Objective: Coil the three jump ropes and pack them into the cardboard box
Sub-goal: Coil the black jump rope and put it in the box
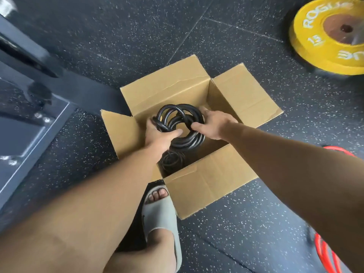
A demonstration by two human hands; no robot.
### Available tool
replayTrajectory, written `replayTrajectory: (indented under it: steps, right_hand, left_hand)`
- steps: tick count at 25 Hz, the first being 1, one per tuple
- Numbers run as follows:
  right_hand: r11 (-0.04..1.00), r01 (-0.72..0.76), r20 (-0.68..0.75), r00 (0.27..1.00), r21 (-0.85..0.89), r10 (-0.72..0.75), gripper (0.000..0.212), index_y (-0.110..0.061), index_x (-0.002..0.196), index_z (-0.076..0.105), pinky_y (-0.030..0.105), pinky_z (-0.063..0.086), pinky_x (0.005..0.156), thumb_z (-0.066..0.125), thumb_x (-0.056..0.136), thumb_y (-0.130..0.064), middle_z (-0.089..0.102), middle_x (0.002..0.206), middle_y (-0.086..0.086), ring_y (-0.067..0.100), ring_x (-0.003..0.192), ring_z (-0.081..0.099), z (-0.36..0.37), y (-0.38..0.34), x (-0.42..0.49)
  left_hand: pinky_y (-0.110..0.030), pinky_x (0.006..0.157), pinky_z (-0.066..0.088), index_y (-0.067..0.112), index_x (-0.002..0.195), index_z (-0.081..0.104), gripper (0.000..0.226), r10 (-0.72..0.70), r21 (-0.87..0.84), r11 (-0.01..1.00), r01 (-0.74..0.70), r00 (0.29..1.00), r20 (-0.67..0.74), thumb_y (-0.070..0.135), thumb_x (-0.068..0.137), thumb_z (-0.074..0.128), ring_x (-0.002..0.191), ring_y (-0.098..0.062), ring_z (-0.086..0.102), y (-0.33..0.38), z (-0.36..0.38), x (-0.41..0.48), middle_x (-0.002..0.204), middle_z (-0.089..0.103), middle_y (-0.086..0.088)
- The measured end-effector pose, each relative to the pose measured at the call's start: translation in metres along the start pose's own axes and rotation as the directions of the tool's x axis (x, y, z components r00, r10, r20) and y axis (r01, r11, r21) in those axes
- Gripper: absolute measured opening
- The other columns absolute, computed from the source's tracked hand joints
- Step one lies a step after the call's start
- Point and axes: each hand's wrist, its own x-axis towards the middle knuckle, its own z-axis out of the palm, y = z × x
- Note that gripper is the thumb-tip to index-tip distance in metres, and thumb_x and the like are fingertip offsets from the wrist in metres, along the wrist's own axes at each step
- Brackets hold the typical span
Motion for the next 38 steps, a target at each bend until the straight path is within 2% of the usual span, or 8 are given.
replayTrajectory:
  steps: [4,7,12,15,21,27,34,38]
  right_hand:
    - [0.969,0.071,0.088,0.995,-0.238,-0.051,0.075,-0.029,0.156,0.018,0.040,0.048,0.095,0.042,0.094,-0.063,0.065,0.128,0.010,0.033,0.116,0.062,0.009,0.027,0.026]
    - [0.922,0.080,0.260,0.965,-0.380,0.024,0.077,-0.023,0.159,0.008,0.042,0.044,0.101,0.047,0.099,-0.053,0.053,0.143,0.012,0.034,0.125,0.056,0.027,0.051,0.035]
    - [0.958,0.057,0.327,0.944,-0.282,0.041,0.092,-0.027,0.162,0.001,0.042,0.041,0.107,0.064,0.097,-0.041,0.047,0.152,0.012,0.033,0.136,0.048,0.040,0.066,0.050]
    - [0.977,0.002,0.279,0.958,-0.215,0.060,0.092,-0.029,0.161,0.018,0.041,0.042,0.109,0.075,0.090,-0.041,0.050,0.151,0.008,0.031,0.136,0.049,0.040,0.069,0.054]
    - [0.969,-0.136,0.212,0.961,-0.206,0.180,0.092,-0.032,0.155,0.034,0.049,0.051,0.102,0.084,0.079,-0.044,0.055,0.145,0.010,0.034,0.127,0.057,0.046,0.060,0.056]
    - [0.971,-0.156,0.151,0.971,-0.181,0.184,0.092,-0.026,0.147,0.038,0.046,0.058,0.087,0.089,0.072,-0.044,0.062,0.129,0.013,0.034,0.110,0.065,0.058,0.063,0.052]
    - [0.972,-0.202,0.167,0.961,-0.123,0.221,0.088,-0.018,0.144,0.044,0.046,0.055,0.096,0.087,0.073,-0.048,0.064,0.128,0.012,0.032,0.115,0.063,0.063,0.064,0.057]
    - [0.990,-0.125,0.304,0.942,-0.065,0.139,0.090,-0.036,0.160,0.006,0.054,0.038,0.114,0.061,0.093,-0.059,0.043,0.155,0.012,0.036,0.140,0.045,0.065,0.078,0.055]
  left_hand:
    - [-0.045,0.103,0.048,0.027,0.140,0.035,0.130,0.022,0.009,1.000,-0.023,0.997,0.078,0.056,0.028,0.093,0.117,-0.015,0.060,-0.030,0.027,0.004,0.127,0.062,0.006]
    - [-0.037,0.102,0.047,0.031,0.126,0.041,0.104,0.041,0.163,0.984,-0.075,0.978,0.203,0.053,0.039,0.094,0.111,-0.014,0.060,-0.051,0.038,-0.011,0.117,0.062,0.010]
    - [-0.040,0.108,0.037,0.038,0.126,0.044,0.088,0.126,0.638,0.712,-0.294,0.947,0.295,0.086,0.056,0.065,0.126,-0.025,0.040,-0.044,0.033,-0.005,0.132,0.046,0.002]
    - [-0.050,0.106,0.040,0.032,0.125,0.052,0.094,-0.064,0.581,0.805,-0.120,0.956,0.286,0.099,0.062,0.031,0.124,-0.026,0.047,-0.035,0.030,-0.002,0.134,0.052,0.001]
    - [-0.043,0.112,0.034,0.033,0.151,0.023,0.077,-0.146,0.607,0.778,-0.161,0.894,0.424,0.065,0.088,0.054,0.134,-0.024,0.043,-0.028,0.022,0.004,0.152,0.039,0.000]
    - [-0.028,0.102,0.038,0.029,0.147,0.031,0.073,-0.048,0.477,0.852,-0.214,0.877,0.478,0.018,0.088,0.071,0.123,-0.014,0.046,-0.039,0.018,0.010,0.151,0.041,0.001]
    - [-0.043,0.120,0.014,0.018,0.155,-0.019,0.079,-0.078,0.857,0.237,-0.458,0.870,0.487,0.037,0.104,0.038,0.144,-0.032,0.023,-0.060,0.038,0.007,0.167,-0.008,-0.001]
    - [-0.040,0.116,0.019,0.013,0.155,-0.017,0.077,-0.055,0.873,-0.052,-0.486,0.874,0.483,0.050,0.104,0.028,0.144,-0.030,0.022,-0.056,0.037,0.009,0.166,-0.007,-0.008]
